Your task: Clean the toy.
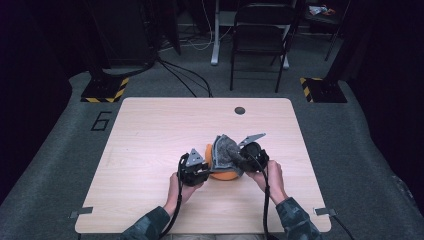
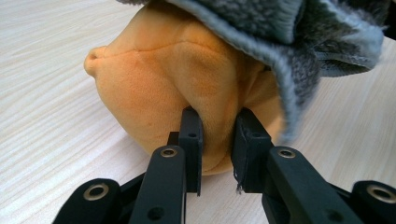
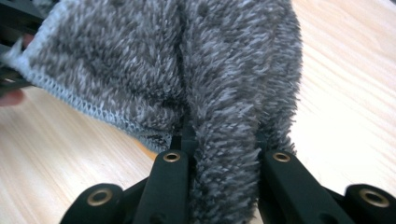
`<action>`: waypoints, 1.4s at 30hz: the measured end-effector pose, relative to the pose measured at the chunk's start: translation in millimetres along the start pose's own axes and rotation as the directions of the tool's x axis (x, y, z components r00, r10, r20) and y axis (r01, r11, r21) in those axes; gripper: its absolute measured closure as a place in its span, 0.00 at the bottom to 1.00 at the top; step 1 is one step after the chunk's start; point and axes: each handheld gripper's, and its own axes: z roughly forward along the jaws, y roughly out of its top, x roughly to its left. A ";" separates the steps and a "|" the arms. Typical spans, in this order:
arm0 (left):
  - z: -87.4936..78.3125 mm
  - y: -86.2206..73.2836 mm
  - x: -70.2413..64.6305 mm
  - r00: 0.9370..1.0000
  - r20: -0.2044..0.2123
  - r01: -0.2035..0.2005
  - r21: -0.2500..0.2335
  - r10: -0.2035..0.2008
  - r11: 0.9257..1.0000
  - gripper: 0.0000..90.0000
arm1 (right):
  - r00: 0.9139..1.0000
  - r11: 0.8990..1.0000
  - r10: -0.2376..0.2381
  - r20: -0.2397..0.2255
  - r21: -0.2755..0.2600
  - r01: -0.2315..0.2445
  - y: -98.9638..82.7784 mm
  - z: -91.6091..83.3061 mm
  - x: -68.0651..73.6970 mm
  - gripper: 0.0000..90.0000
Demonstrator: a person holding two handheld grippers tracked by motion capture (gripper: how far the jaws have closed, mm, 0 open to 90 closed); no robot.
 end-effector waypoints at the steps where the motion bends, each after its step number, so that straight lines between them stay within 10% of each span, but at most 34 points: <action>1: 0.2 0.0 -0.1 1.000 0.000 0.001 -0.002 -0.001 1.000 0.84 | 1.000 1.000 0.000 -0.005 0.012 0.000 -2.0 0.3 -3.7 0.86; 19: 1.1 -1.3 3.0 1.000 0.007 0.007 -0.013 -0.007 1.000 0.83 | 0.981 0.970 0.196 0.011 0.144 -0.195 -40.3 43.2 -57.7 0.86; 24: 1.0 -2.0 5.3 1.000 -0.003 0.013 -0.023 -0.013 1.000 0.83 | 0.976 0.971 0.212 0.056 0.098 -0.217 -36.3 21.1 -65.7 0.86; 30: -0.2 -1.7 5.3 1.000 -0.002 -0.003 -0.016 0.003 1.000 0.81 | 0.990 0.988 0.142 0.015 -0.062 -0.141 -11.4 -20.1 -44.1 0.86; 35: 0.2 -0.6 5.6 1.000 -0.007 -0.017 -0.015 0.017 1.000 0.66 | 0.998 0.998 0.055 0.031 0.021 -0.056 -5.7 11.2 -21.4 0.86; 39: -2.9 -3.0 2.3 0.992 -0.053 -0.112 0.009 0.113 0.994 0.50 | 0.996 0.996 0.090 0.023 -0.004 -0.089 -9.0 11.9 -30.1 0.86; 42: 0.7 -4.1 2.5 0.992 -0.079 -0.103 0.002 0.103 0.995 0.44 | 0.995 0.995 0.097 0.012 -0.003 -0.097 -9.0 13.1 -31.2 0.86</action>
